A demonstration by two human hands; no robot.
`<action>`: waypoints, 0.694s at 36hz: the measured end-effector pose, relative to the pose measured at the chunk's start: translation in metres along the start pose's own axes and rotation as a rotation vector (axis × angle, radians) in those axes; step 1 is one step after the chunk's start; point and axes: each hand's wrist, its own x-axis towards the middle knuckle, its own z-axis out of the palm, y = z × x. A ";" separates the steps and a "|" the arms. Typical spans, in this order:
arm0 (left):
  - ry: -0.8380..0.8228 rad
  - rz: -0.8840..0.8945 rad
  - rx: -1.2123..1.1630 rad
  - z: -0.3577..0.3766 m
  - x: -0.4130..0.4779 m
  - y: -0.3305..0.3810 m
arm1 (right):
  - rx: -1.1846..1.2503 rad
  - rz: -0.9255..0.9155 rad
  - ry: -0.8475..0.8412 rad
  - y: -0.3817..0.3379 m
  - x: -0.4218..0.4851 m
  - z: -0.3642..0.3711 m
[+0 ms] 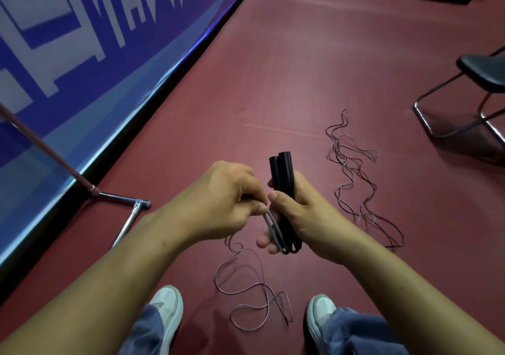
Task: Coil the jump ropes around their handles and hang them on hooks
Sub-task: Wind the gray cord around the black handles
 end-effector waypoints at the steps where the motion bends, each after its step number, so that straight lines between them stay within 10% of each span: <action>1: 0.006 -0.009 -0.015 0.000 0.000 0.001 | -0.025 -0.009 -0.009 0.001 0.000 0.000; 25: 0.028 -0.161 -0.035 -0.028 0.000 -0.002 | 0.151 0.159 -0.160 0.000 -0.016 0.006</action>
